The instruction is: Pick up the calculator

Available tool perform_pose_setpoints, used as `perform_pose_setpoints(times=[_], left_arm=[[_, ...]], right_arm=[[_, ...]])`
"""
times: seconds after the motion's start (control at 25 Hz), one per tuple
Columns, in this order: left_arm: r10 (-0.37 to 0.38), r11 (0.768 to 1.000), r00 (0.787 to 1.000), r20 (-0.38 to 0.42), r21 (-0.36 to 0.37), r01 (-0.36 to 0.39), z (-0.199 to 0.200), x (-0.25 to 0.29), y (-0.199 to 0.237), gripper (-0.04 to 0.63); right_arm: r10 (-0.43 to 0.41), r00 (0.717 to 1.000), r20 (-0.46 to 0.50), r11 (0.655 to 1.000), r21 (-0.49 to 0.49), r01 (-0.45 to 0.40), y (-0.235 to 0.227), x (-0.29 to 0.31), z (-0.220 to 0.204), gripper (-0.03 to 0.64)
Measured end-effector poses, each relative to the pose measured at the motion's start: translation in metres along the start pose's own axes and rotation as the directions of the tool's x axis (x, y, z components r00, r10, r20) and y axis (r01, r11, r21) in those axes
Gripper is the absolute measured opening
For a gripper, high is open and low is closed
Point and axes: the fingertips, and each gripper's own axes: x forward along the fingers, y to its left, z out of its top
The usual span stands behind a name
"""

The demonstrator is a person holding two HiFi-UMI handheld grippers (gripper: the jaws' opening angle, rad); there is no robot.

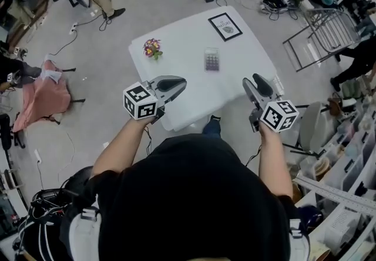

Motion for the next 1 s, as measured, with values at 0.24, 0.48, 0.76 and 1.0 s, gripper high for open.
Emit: perform_pose_setpoints(times=[0.24,0.48,0.76,1.0], left_arm=[[0.028,1.0,1.0,-0.009,-0.006,-0.028,0.007,0.023,0.02,0.043],[0.067,0.997,0.998,-0.008,-0.04,-0.067,0.015,0.052,0.046,0.043],[0.113,0.99,0.994,-0.01,-0.08,-0.113,0.025,0.084,0.091,0.043],[0.136,0.986,0.991,0.003,-0.101,-0.135,0.049,0.107,0.127,0.041]], right_arm=[[0.027,1.0,-0.001,1.0,0.011,-0.027,-0.032,0.026,0.013,0.216],[0.063,0.997,-0.039,0.998,0.021,-0.062,-0.067,0.058,0.027,0.218],[0.113,0.99,-0.08,0.993,0.02,-0.112,-0.103,0.112,0.051,0.218],[0.138,0.985,-0.101,0.99,0.008,-0.138,-0.129,0.153,0.087,0.218]])
